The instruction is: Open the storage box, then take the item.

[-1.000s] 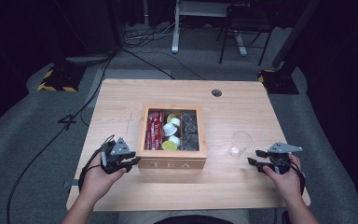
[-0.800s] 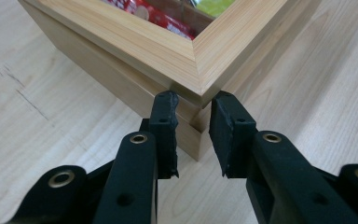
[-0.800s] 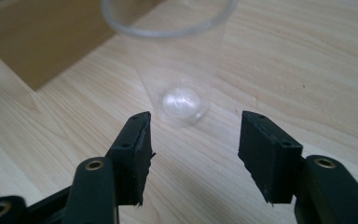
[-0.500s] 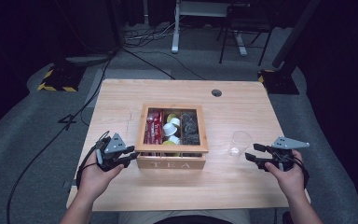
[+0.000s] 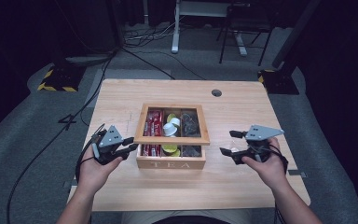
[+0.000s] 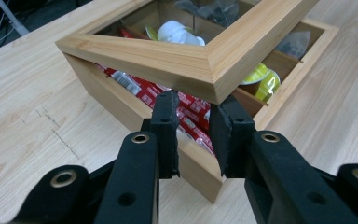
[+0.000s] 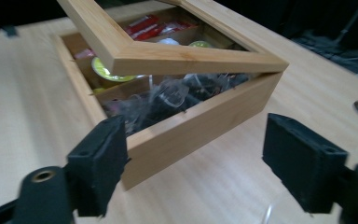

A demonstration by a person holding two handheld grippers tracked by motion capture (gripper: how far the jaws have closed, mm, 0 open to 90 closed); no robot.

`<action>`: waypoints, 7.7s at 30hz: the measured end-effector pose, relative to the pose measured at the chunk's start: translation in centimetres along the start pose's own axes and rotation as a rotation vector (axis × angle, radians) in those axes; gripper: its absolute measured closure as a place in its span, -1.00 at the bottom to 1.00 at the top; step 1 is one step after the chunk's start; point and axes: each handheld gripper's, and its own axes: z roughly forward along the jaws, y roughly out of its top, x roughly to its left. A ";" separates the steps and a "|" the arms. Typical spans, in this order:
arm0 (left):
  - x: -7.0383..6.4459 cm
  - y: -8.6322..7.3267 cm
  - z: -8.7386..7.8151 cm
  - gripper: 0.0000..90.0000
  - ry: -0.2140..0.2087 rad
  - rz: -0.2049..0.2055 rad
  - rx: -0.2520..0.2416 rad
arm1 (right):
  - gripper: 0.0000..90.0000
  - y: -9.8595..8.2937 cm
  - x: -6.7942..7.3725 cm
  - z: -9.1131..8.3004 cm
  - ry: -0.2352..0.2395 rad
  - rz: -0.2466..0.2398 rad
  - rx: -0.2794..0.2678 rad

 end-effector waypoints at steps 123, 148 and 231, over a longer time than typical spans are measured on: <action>0.8 -9.2 -3.6 -0.20 0.165 -0.290 0.065 | -0.10 15.0 -13.9 8.9 -0.002 0.205 -0.131; 4.0 -9.2 2.9 -0.27 0.128 -0.285 0.183 | -0.18 9.7 -4.5 6.4 0.150 0.215 -0.020; 4.8 -8.7 7.3 -0.57 0.090 -0.181 0.185 | 0.71 5.9 -0.8 6.3 0.148 0.058 0.028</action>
